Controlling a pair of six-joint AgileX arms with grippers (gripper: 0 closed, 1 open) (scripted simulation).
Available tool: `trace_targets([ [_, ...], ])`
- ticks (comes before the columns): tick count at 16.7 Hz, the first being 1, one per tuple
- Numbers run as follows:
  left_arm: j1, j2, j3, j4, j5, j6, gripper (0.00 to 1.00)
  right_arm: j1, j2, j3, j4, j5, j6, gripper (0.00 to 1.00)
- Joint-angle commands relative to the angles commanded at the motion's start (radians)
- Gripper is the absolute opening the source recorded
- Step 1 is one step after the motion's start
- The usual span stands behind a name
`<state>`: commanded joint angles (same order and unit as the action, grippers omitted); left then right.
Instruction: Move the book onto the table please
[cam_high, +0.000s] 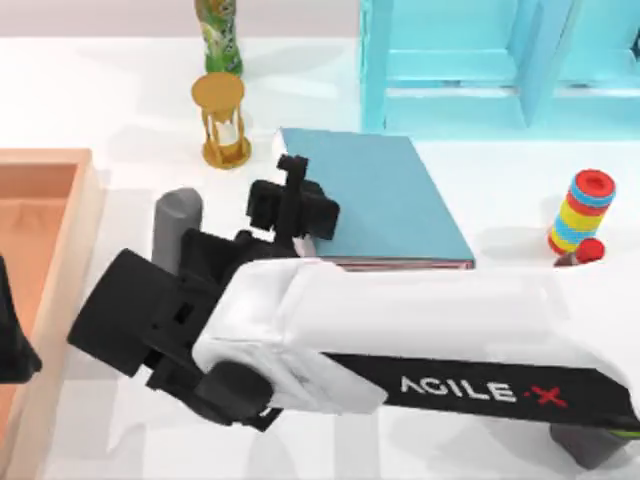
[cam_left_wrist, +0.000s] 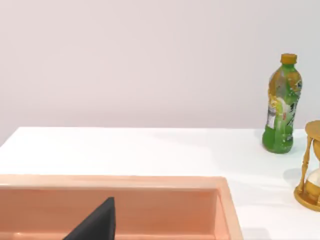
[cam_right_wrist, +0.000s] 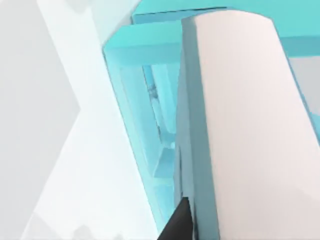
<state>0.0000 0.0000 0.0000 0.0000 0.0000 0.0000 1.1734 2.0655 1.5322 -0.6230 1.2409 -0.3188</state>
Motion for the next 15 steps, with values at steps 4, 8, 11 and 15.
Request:
trace_targets([
  [4, 0.0, 0.0, 0.0, 0.0, 0.0, 0.0, 1.0, 0.108, 0.124, 0.012, 0.011, 0.062, -0.028, 0.0],
  [8, 0.0, 0.0, 0.0, 0.0, 0.0, 0.0, 1.0, 0.116, 0.148, 0.013, 0.015, 0.063, -0.034, 0.0],
  [11, 0.0, 0.0, 0.0, 0.0, 0.0, 0.0, 1.0, 0.113, 0.149, 0.008, 0.022, 0.059, -0.026, 0.0],
  [15, 0.0, 0.0, 0.0, 0.0, 0.0, 0.0, 1.0, 0.126, 0.156, 0.032, -0.029, 0.066, 0.002, 0.0],
])
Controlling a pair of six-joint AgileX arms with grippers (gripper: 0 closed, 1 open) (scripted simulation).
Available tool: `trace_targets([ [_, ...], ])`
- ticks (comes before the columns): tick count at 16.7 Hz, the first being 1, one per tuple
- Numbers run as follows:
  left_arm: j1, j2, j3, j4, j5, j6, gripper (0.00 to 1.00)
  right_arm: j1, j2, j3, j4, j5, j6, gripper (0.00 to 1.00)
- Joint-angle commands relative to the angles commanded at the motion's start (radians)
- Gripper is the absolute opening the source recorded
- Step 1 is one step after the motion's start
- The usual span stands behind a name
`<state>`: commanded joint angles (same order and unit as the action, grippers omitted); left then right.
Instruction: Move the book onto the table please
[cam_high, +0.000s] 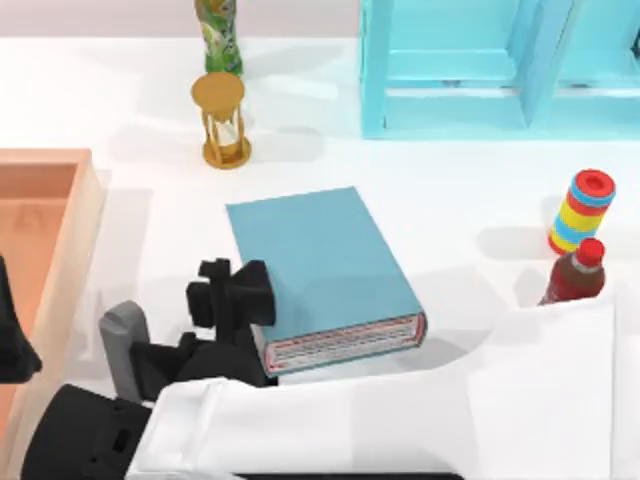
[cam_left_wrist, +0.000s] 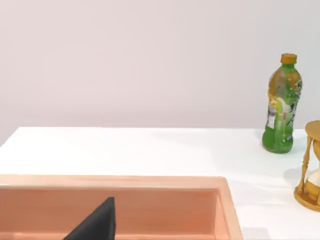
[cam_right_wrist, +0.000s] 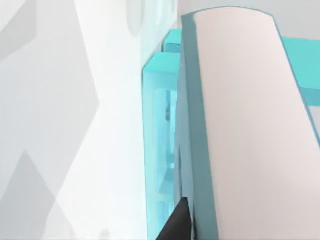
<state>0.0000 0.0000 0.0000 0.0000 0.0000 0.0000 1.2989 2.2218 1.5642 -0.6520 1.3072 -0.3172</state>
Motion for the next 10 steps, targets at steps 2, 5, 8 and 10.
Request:
trace_targets([
  [2, 0.0, 0.0, 0.0, 0.0, 0.0, 0.0, 1.0, 0.001, 0.001, 0.003, -0.006, 0.0, 0.003, 0.0],
  [5, 0.0, 0.0, 0.0, 0.0, 0.0, 0.0, 1.0, -0.003, 0.001, -0.004, 0.006, -0.003, 0.008, 0.0],
  [8, 0.0, 0.0, 0.0, 0.0, 0.0, 0.0, 1.0, -0.003, 0.029, -0.027, 0.054, -0.004, 0.008, 0.0],
  [10, 0.0, 0.0, 0.0, 0.0, 0.0, 0.0, 1.0, -0.003, 0.049, -0.041, 0.088, -0.001, 0.01, 0.0],
])
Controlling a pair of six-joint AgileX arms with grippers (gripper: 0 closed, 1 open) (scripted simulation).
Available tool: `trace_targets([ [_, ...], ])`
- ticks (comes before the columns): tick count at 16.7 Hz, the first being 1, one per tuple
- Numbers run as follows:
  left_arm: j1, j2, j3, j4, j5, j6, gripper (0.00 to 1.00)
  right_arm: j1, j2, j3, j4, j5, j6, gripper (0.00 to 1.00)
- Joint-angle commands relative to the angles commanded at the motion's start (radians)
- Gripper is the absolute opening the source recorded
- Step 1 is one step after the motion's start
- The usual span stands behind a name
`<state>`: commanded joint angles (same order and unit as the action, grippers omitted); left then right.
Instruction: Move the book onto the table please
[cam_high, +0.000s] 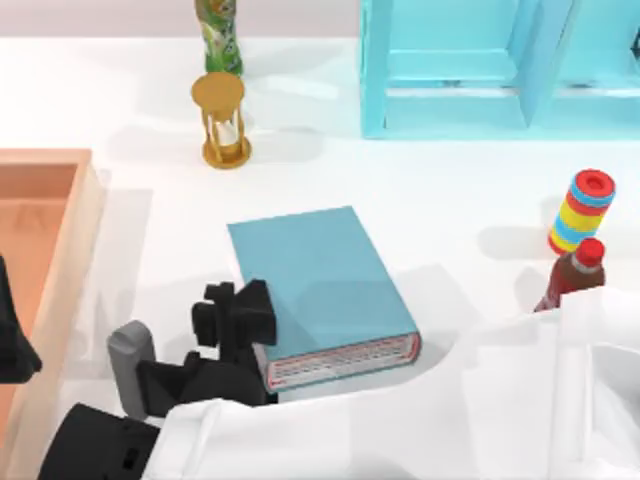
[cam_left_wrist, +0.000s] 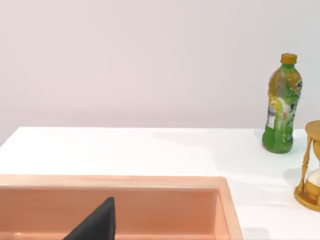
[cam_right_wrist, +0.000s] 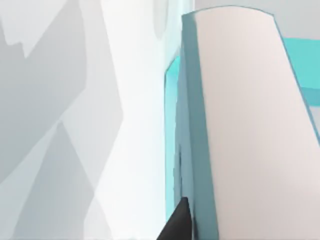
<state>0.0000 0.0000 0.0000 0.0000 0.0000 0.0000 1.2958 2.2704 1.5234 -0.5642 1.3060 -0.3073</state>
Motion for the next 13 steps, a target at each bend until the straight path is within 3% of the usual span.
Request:
trace_targets([
  [4, 0.0, 0.0, 0.0, 0.0, 0.0, 0.0, 1.0, 0.0, 0.004, -0.003, 0.007, 0.0, 0.0, 0.0],
  [13, 0.0, 0.0, 0.0, 0.0, 0.0, 0.0, 1.0, 0.0, 0.004, -0.003, 0.007, 0.0, 0.0, 0.68],
])
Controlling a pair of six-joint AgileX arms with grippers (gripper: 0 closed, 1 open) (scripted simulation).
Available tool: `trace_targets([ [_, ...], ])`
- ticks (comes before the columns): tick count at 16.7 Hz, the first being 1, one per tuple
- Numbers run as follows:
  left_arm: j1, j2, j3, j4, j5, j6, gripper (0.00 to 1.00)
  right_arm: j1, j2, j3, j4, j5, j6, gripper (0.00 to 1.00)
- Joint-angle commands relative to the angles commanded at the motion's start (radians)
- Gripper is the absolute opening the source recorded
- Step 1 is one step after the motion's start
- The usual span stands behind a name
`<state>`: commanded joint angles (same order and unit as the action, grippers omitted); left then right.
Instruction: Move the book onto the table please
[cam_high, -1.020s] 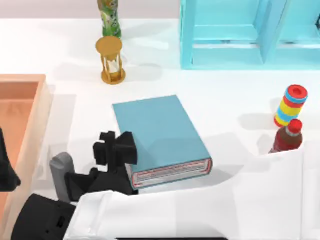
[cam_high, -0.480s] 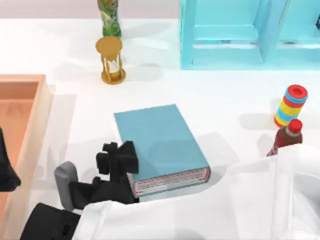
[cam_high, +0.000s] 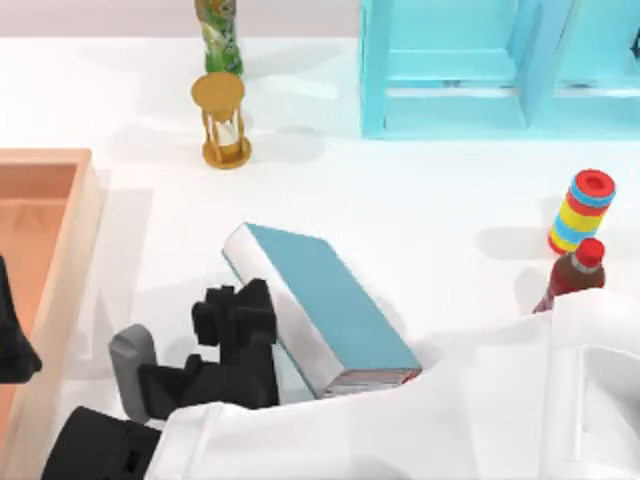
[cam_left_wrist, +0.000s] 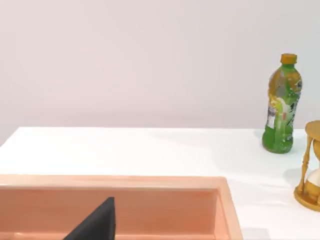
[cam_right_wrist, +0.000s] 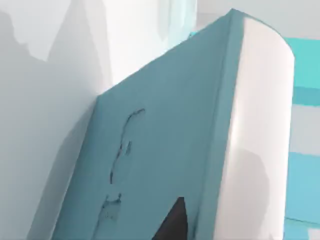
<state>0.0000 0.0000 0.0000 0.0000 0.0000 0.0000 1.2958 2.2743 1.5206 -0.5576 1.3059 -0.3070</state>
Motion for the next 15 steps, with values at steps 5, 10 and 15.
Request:
trace_targets([
  [5, 0.0, 0.0, 0.0, 0.0, 0.0, 0.0, 1.0, 0.0, 0.0, 0.0, 0.0, 0.0, 0.0, 1.0],
  [10, 0.0, 0.0, 0.0, 0.0, 0.0, 0.0, 1.0, 0.0, 0.0, 0.0, 0.0, 0.0, 0.0, 1.0],
  [15, 0.0, 0.0, 0.0, 0.0, 0.0, 0.0, 1.0, 0.013, 0.006, 0.004, -0.011, -0.003, 0.014, 1.0],
])
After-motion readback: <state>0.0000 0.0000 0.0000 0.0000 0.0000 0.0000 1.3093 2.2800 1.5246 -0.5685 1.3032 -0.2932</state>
